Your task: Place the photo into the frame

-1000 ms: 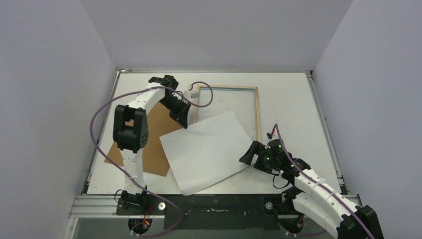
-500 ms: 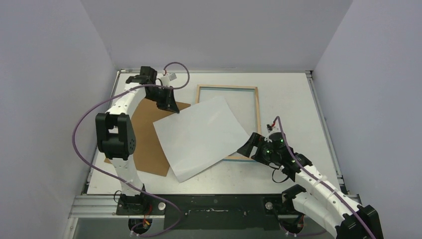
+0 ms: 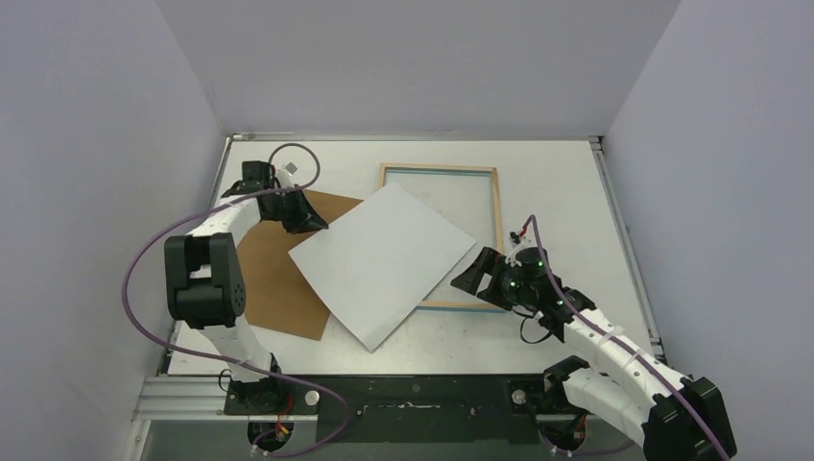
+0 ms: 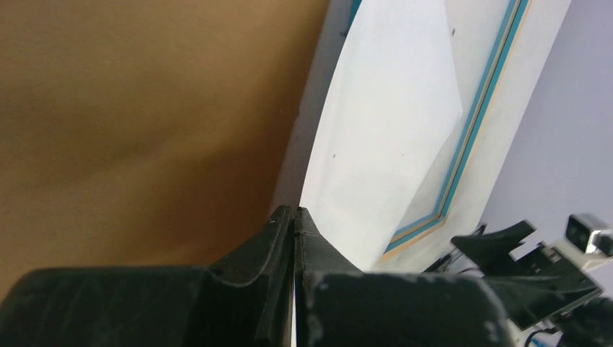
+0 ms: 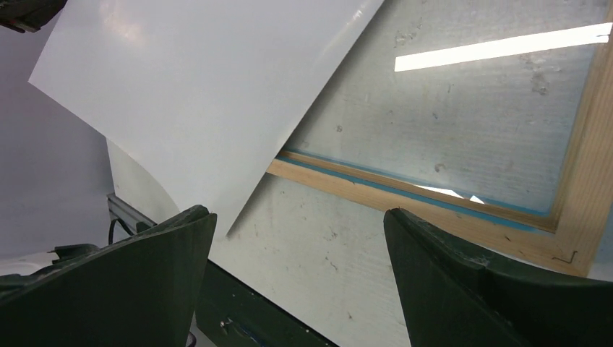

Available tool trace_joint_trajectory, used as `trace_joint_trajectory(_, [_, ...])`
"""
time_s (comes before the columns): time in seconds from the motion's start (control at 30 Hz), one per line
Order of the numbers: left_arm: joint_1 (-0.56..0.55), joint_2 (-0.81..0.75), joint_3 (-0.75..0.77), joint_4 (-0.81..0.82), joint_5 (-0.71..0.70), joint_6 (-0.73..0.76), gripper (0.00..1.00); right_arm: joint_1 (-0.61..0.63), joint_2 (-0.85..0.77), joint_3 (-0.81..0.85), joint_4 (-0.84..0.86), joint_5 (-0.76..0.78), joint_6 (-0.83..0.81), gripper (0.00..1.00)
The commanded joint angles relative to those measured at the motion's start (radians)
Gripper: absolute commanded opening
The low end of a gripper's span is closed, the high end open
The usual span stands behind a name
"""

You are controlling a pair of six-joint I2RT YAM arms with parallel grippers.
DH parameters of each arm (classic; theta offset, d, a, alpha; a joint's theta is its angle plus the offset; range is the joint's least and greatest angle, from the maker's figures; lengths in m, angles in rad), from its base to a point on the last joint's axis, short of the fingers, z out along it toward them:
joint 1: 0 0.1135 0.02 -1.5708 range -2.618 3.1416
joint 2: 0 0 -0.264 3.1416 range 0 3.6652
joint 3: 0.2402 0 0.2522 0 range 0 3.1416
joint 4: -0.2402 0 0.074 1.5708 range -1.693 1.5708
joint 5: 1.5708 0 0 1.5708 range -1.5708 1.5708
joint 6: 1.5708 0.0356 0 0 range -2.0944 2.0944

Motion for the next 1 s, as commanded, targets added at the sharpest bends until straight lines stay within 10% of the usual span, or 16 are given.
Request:
trace_joint_trajectory(0.0, [0.075, -0.104, -0.043, 0.209, -0.014, -0.167, 0.00, -0.001, 0.035, 0.050, 0.127, -0.043, 0.017, 0.90])
trace_joint_trajectory(0.6, [0.222, -0.320, -0.323, 0.285, -0.150, -0.250, 0.00, 0.202, 0.458, 0.159, 0.453, -0.136, 0.062, 0.93])
trace_joint_trajectory(0.97, [0.177, -0.389, -0.419, 0.229, -0.149, -0.183, 0.00, 0.230, 0.419, -0.011, 0.526, -0.210, 0.111, 0.93])
